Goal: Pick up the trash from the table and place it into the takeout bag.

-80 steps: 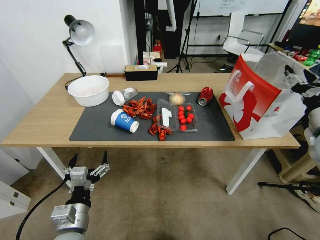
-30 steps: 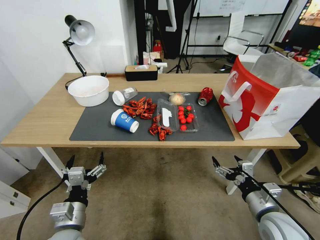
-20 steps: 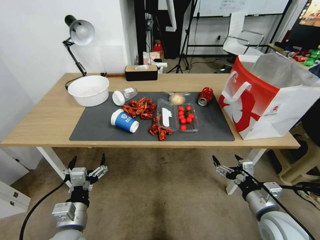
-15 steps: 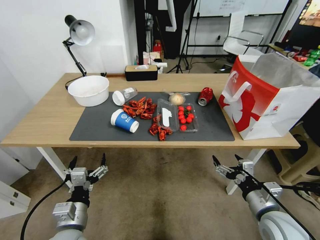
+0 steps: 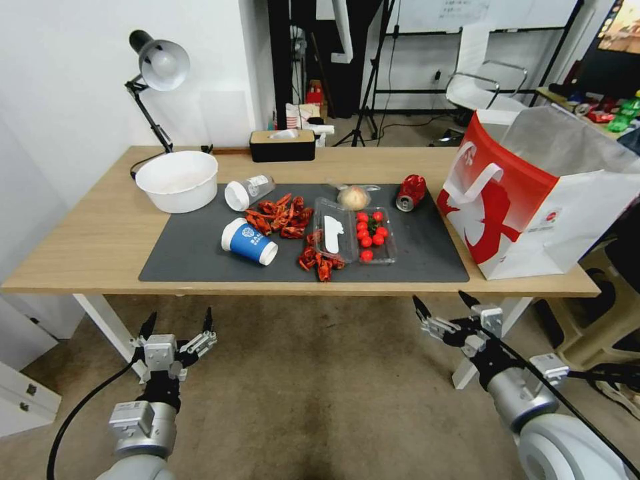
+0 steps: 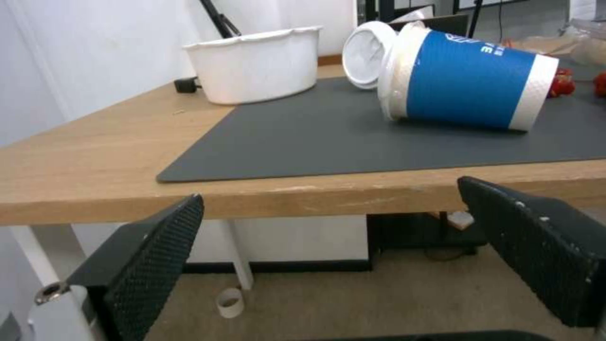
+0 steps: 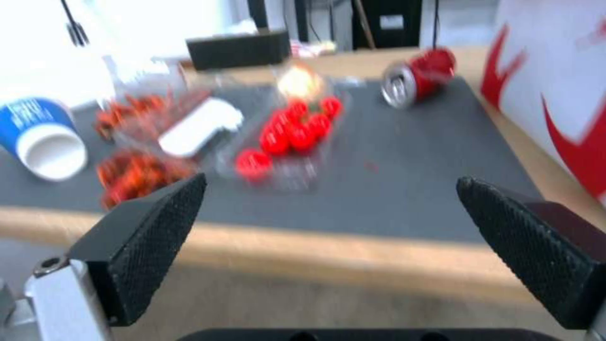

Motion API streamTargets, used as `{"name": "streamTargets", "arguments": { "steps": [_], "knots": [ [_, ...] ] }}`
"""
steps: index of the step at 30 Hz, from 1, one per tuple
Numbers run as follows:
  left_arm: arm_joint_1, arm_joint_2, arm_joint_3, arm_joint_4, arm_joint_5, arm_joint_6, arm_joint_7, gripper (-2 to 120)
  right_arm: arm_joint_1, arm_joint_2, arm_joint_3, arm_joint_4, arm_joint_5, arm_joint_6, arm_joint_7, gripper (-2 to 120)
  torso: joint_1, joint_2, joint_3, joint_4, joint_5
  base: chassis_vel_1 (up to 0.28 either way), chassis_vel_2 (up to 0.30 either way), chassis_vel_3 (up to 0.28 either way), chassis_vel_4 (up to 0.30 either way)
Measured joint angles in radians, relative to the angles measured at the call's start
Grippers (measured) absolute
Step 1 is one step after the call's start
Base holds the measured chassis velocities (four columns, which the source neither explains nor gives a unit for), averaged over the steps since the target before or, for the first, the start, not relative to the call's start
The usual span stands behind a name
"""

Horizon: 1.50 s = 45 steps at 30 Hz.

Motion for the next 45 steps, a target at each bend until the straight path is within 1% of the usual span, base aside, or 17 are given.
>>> {"name": "streamTargets", "arguments": {
  "steps": [1, 6, 7, 11, 12, 15, 16, 19, 23, 25, 28, 34, 37, 39, 41, 42, 45],
  "knots": [
    [0.0, 0.0, 0.0, 0.0, 0.0, 0.0, 0.0, 100, 0.0, 0.0, 0.0, 0.0, 0.0, 0.0, 0.0, 100, 0.0, 0.0, 0.0, 0.0, 0.0, 0.0, 0.0, 0.0, 0.0],
    [-0.009, -0.002, -0.008, 0.002, -0.002, 0.013, 0.0, 100, 0.103, -0.062, -0.046, -0.002, 0.06, 0.0, 0.055, 100, 0.0, 0.0, 0.0, 0.0, 0.0, 0.0, 0.0, 0.0, 0.0],
    [-0.009, -0.002, -0.008, 0.002, -0.002, 0.013, 0.0, 100, 0.103, -0.062, -0.046, -0.002, 0.06, 0.0, 0.055, 100, 0.0, 0.0, 0.0, 0.0, 0.0, 0.0, 0.0, 0.0, 0.0],
    [-0.012, -0.006, -0.003, 0.001, -0.002, 0.019, 0.001, 100, 0.222, -0.119, -0.108, -0.058, 0.099, 0.0, 0.104, 100, 0.0, 0.0, 0.0, 0.0001, 0.0002, 0.0, 0.0, 0.0, 0.0],
    [-0.012, -0.006, -0.003, 0.001, -0.002, 0.019, 0.001, 100, 0.222, -0.119, -0.108, -0.058, 0.099, 0.0, 0.104, 100, 0.0, 0.0, 0.0, 0.0001, 0.0002, 0.0, 0.0, 0.0, 0.0],
    [-0.014, -0.009, 0.005, 0.001, 0.004, 0.023, 0.001, 100, 0.3, -0.138, -0.152, -0.084, 0.133, 0.0, 0.162, 100, 0.0, 0.0, 0.0, 0.0001, 0.0, 0.0, 0.0, 0.0, 0.0],
    [-0.014, -0.009, 0.005, 0.001, 0.004, 0.023, 0.001, 100, 0.3, -0.138, -0.152, -0.084, 0.133, 0.0, 0.162, 100, 0.0, 0.0, 0.0, 0.0001, 0.0, 0.0, 0.0, 0.0, 0.0],
    [-0.017, -0.012, 0.012, 0.002, 0.011, 0.032, 0.002, 100, 0.409, -0.143, -0.212, -0.12, 0.153, 0.0, 0.257, 100, 0.0, 0.0, 0.0, 0.0001, 0.0001, 0.0, 0.0, 0.0, 0.0],
    [-0.017, -0.012, 0.012, 0.002, 0.012, 0.034, 0.002, 100, 0.449, -0.144, -0.234, -0.141, 0.156, 0.0, 0.284, 100, 0.0, 0.0, 0.0, 0.0, 0.0001, 0.0, 0.0, 0.0, 0.0],
    [-0.016, -0.012, 0.007, 0.0, 0.013, 0.037, 0.002, 100, 0.524, -0.149, -0.27, -0.174, 0.159, 0.0, 0.336, 100, 0.0, 0.0, 0.0, 0.0001, 0.0, 0.0, 0.0, 0.0, 0.0],
    [-0.015, -0.012, 0.001, -0.003, 0.013, 0.038, 0.002, 100, 0.575, -0.152, -0.295, -0.195, 0.16, -0.002, 0.371, 100, 0.0, 0.0, 0.0, 0.0, 0.0001, 0.0, 0.0, 0.0, 0.0],
    [-0.005, -0.014, -0.012, -0.012, 0.012, 0.038, 0.0, 100, 0.664, -0.152, -0.35, -0.241, 0.182, -0.045, 0.442, 100, 0.0, 0.0, 0.0, 0.0, -0.0001, 0.0, 0.0, 0.0, 0.0],
    [-0.001, -0.018, -0.014, -0.015, 0.012, 0.037, 0.0, 100, 0.725, -0.15, -0.387, -0.283, 0.232, -0.081, 0.49, 100, 0.0, 0.0, 0.0, 0.0, 0.0, 0.0, 0.0, 0.0, 0.0],
    [0.0, -0.021, -0.015, -0.015, 0.013, 0.036, -0.001, 100, 0.745, -0.151, -0.399, -0.298, 0.255, -0.096, 0.502, 100, 0.0, 0.0, 0.0, 0.0, -0.0002, 0.0, 0.0, 0.0, 0.0],
    [0.0, -0.026, -0.015, -0.016, 0.013, 0.035, -0.002, 100, 0.802, -0.148, -0.435, -0.351, 0.321, -0.132, 0.526, 100, 0.0, 0.0, 0.0, 0.0, -0.0001, 0.0, 0.0, 0.0, 0.0],
    [0.0, -0.026, -0.015, -0.016, 0.013, 0.035, -0.002, 100, 0.802, -0.148, -0.435, -0.351, 0.321, -0.132, 0.526, 100, 0.0, 0.0, 0.0, 0.0, -0.0001, 0.0, 0.0, 0.0, 0.0],
    [0.0, -0.03, -0.016, -0.017, 0.014, 0.034, -0.003, 100, 0.852, -0.128, -0.464, -0.408, 0.371, -0.145, 0.537, 100, 0.0, 0.0, 0.0, 0.0001, 0.0, 0.0, 0.0, 0.0, 0.0]
  ]
}}
